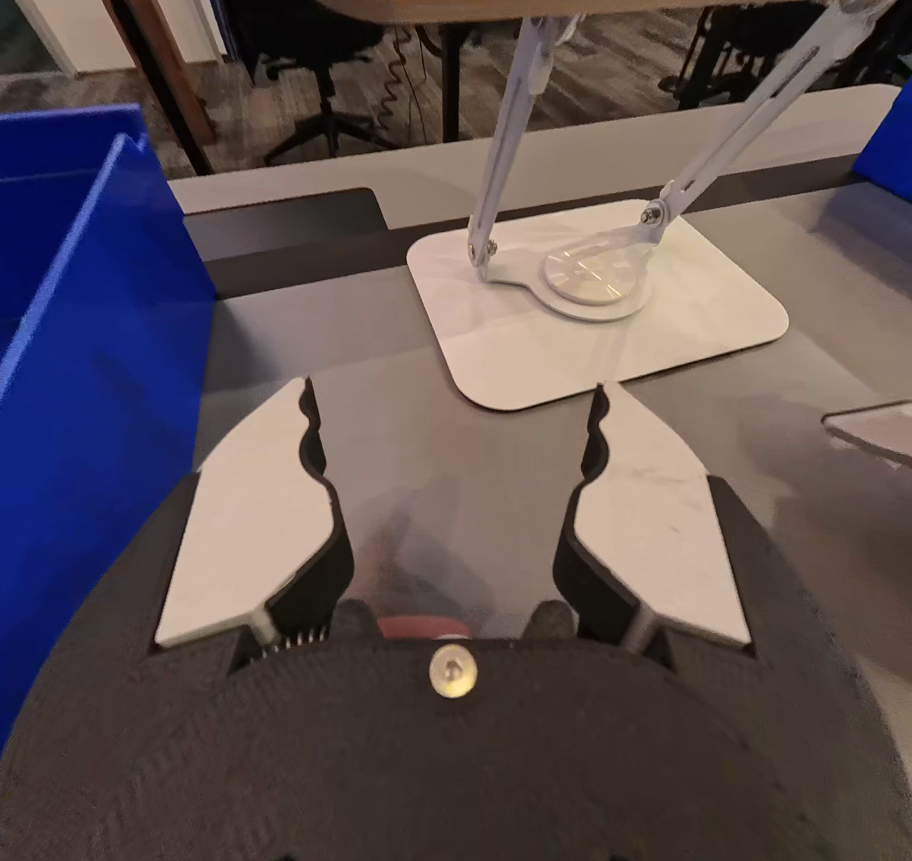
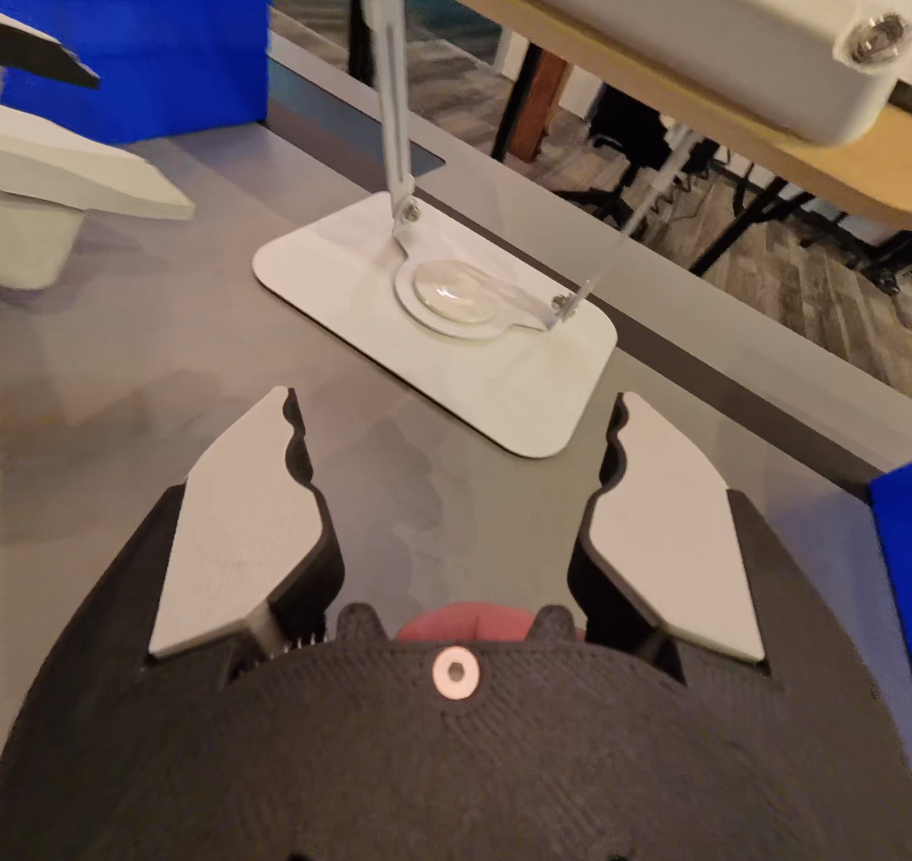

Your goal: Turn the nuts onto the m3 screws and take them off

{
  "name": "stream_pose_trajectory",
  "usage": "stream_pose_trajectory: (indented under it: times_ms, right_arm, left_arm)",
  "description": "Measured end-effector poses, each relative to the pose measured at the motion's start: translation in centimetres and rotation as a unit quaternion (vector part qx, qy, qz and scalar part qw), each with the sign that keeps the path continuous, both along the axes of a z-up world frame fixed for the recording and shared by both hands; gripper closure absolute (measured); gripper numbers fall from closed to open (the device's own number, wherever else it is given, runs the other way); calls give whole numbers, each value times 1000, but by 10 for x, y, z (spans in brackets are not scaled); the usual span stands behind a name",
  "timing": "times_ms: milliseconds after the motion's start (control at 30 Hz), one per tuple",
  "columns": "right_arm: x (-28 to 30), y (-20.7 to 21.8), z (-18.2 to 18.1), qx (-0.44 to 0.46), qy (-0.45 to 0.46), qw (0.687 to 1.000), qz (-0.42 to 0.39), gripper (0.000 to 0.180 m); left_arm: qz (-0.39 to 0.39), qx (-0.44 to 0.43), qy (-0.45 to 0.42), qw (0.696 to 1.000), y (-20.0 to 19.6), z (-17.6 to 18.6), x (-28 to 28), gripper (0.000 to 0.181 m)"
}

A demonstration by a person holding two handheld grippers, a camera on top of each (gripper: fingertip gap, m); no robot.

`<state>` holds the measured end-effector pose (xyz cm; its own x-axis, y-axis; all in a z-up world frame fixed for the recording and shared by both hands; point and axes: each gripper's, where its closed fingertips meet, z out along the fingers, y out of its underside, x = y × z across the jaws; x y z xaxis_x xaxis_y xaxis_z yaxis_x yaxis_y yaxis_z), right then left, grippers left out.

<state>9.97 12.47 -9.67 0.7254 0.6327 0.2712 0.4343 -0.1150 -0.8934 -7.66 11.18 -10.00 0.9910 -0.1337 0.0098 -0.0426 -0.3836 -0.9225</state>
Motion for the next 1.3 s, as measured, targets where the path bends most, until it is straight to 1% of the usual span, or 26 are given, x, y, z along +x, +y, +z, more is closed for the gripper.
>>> stream_pose_trajectory:
  times_ms: [100, 133, 200, 333, 400, 500, 600, 700, 767, 800, 867, 900, 1000, 1067, 1133, 1167, 1267, 1300]
  right_arm:
    - [8, 5, -3, -22, -3, 1000, -7, 66]
    - [11, 6, -6, -33, -3, 999, -10, 66]
    - [17, 9, -13, -58, -7, 998, -11, 64]
    - [25, 9, -31, -114, -19, 993, -4, 61]
    - [31, 10, -34, -125, -29, 992, -7, 61]
    - [36, 6, -42, -145, -45, 988, 9, 58]
    - [35, 4, -44, -153, -38, 987, 22, 64]
    - [34, 0, -49, -159, -54, 985, 34, 74]
    - [38, 1, -54, -162, -73, 984, 25, 81]
    - [39, 0, -56, -166, -81, 982, 23, 80]
    - [40, -5, -62, -195, -79, 977, 37, 69]
    - [41, -6, -63, -204, -76, 975, 36, 67]
    - [42, -6, -63, -206, -77, 975, 42, 66]
    - [42, -6, -63, -199, -80, 976, 43, 66]
    - [42, -7, -64, -209, -77, 974, 44, 67]
    - [42, -8, -65, -217, -74, 972, 47, 69]
    - [42, -7, -65, -216, -73, 972, 50, 66]
    - [41, -9, -64, -210, -75, 973, 56, 70]
  left_arm:
    - [-6, -8, -1, 1000, 0, -2, 1, 85]
    - [-6, -11, 0, 1000, 0, -3, 2, 90]
    - [-12, -17, 1, 1000, 0, -5, 4, 92]
    - [-16, -36, -9, 999, -1, -10, 7, 89]
    - [-15, -38, -9, 999, -1, -10, 7, 85]
    - [-21, -55, -13, 998, -1, -15, 8, 79]
    - [-41, -79, -16, 996, -1, -22, 14, 76]
    - [-56, -92, -21, 994, -2, -25, 19, 85]
    - [-69, -111, -20, 991, -4, -31, 23, 86]
    - [-71, -115, -17, 991, -5, -32, 23, 86]
    - [-78, -130, -18, 988, -6, -37, 26, 80]
    - [-76, -134, -21, 988, -6, -38, 25, 75]
    - [-71, -140, -29, 987, -5, -39, 23, 76]
    - [-68, -129, -26, 989, -5, -36, 22, 88]
    - [-66, -129, -22, 989, -6, -36, 22, 88]
    - [-66, -132, -22, 989, -5, -37, 22, 87]
    - [-78, -152, -21, 985, -6, -43, 26, 74]
    - [-85, -157, -22, 984, -7, -44, 28, 74]
